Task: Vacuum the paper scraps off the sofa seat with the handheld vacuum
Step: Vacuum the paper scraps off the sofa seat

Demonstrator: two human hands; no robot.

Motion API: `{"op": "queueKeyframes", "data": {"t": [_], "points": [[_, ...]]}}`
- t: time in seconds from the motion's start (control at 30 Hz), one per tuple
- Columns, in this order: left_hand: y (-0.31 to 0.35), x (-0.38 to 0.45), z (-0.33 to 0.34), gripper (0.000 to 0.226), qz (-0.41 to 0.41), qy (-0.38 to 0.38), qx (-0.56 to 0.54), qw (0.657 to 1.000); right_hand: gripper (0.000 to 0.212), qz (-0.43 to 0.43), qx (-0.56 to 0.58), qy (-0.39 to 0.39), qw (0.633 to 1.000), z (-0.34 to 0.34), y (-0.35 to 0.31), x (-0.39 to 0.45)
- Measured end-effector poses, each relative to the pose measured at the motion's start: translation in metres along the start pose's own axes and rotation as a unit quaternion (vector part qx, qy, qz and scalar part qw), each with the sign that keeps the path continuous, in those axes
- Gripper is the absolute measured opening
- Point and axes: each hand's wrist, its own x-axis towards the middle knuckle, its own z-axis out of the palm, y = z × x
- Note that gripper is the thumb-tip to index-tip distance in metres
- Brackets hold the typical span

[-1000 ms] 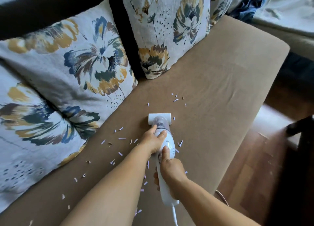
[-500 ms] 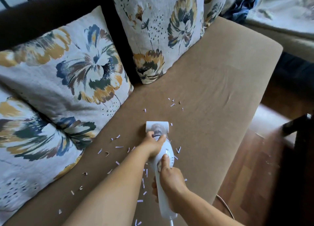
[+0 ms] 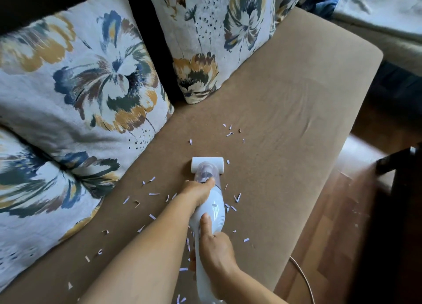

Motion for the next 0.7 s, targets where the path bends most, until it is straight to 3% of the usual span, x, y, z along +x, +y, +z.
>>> {"op": "queueKeyframes", "data": {"t": [0.17,0.33,0.7], "points": [[-0.002,-0.001,0.001,0.062,0.010,-0.003,-0.017,1.000,0.065,-0.007,0.009,-0.007,1.000,-0.004,0.003,-0.007],[-0.002,-0.005,-0.002,0.062,0.010,-0.001,-0.027,1.000,0.044,-0.012,0.028,-0.026,0.999,-0.002,0.003,-0.016],[0.000,-0.008,0.003,0.068,0.008,0.000,-0.012,1.000,0.059,-0.042,0.046,-0.022,0.998,-0.010,0.009,-0.013]]}}
